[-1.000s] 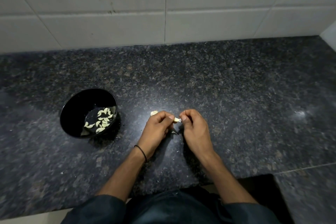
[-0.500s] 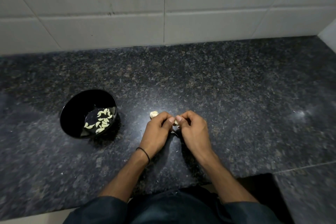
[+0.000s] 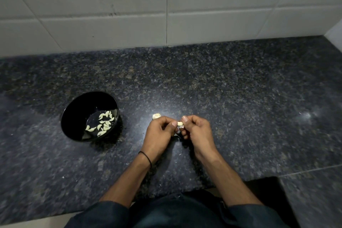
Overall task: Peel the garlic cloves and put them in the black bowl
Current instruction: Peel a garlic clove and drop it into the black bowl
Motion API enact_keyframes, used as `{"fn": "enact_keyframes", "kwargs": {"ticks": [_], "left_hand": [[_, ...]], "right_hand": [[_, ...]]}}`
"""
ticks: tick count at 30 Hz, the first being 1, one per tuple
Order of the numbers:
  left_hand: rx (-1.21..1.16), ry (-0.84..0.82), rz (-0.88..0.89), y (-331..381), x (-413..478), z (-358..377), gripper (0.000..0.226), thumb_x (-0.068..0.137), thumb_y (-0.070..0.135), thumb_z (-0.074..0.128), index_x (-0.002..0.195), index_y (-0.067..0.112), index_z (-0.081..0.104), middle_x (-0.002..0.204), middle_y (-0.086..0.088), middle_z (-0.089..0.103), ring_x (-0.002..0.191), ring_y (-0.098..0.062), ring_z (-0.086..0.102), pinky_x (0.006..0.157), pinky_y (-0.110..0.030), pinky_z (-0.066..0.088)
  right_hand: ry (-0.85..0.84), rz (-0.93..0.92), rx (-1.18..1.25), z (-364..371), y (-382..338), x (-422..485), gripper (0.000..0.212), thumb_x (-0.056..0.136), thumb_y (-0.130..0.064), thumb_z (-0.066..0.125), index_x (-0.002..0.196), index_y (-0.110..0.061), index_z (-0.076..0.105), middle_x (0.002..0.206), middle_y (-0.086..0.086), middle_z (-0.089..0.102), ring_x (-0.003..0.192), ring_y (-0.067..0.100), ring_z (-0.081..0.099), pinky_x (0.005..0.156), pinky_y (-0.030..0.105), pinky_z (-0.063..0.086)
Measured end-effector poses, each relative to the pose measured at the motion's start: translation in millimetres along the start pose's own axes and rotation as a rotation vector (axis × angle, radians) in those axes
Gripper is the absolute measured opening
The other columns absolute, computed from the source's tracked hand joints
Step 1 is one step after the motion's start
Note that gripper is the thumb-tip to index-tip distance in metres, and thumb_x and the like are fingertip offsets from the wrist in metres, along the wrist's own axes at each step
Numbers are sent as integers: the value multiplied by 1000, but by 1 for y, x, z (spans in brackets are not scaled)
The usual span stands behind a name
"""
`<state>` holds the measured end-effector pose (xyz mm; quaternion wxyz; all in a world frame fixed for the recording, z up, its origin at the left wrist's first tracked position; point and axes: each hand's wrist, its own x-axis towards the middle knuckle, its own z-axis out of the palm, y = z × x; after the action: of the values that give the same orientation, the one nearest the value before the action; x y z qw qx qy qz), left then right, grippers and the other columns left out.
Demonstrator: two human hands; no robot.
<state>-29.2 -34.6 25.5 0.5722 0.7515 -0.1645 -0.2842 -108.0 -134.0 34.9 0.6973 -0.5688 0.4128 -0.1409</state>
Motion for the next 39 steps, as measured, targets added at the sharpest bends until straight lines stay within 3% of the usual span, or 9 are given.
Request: {"fn": "enact_keyframes", "kwargs": {"ticks": [4,12,19,21,24,26,31,35,39], "left_hand": [[-32,1,-27,-1,1,2,15,98,8,59,89,3,71,54,15,62,47,6,50,50,-10,36],[4,19,-34,-7,6,2,15,97,9,60,88,10,72,65,10,67,53,2,53,57,-21,39],[-67,18,-45,0,3,0,16,97,3,58,91,7,73,67,9,69,56,3,57,55,-14,42],[-89,14,-52,2,2,-1,15,97,5,59,91,5,72,61,10,66,51,-1,53,54,-21,45],[-157,13,-76,3,1,-3,14,97,9,62,89,4,72,59,7,63,49,-7,50,63,-45,51],[-182,21,-95,3,1,-3,15,96,11,63,87,4,72,61,2,63,50,-10,49,65,-50,50],[-210,17,-112,3,-1,-4,16,96,14,64,90,2,72,63,-2,64,50,-12,49,63,-47,49],[-163,42,-11,3,-3,-5,13,96,8,63,102,15,72,82,-1,70,62,-8,59,56,-23,49],[203,50,338,3,-4,-13,35,91,3,66,119,23,70,115,7,65,88,-1,61,81,-11,47]], "right_hand": [[-9,-95,-100,-5,-1,-3,22,100,-12,59,80,-7,65,64,9,59,53,12,47,48,26,38],[-17,-114,-199,-11,-2,-3,20,99,-7,59,81,-7,67,63,3,64,52,10,53,50,25,45],[-10,-193,-318,-13,3,-3,14,96,-11,64,88,-21,71,79,1,75,72,15,71,74,40,61],[-6,-235,-358,-14,1,-5,11,95,-13,66,90,-20,72,81,-2,75,76,15,72,77,39,61],[-13,-255,-371,-14,-1,-6,10,94,-13,67,90,-19,74,79,-3,75,76,15,72,78,41,60],[-22,-255,-373,-14,-2,-7,10,94,-14,66,91,-19,74,79,-3,75,75,16,72,77,43,60],[-13,-231,-336,-12,-6,-12,14,96,-13,65,87,-21,72,75,1,74,67,16,70,66,39,60],[-17,-151,-256,-10,-7,-13,17,97,-11,63,85,-20,71,67,0,71,60,12,64,58,33,56],[-32,-84,-175,-11,-10,-11,13,99,-8,61,91,-10,71,68,7,70,58,11,61,58,32,52]]}}
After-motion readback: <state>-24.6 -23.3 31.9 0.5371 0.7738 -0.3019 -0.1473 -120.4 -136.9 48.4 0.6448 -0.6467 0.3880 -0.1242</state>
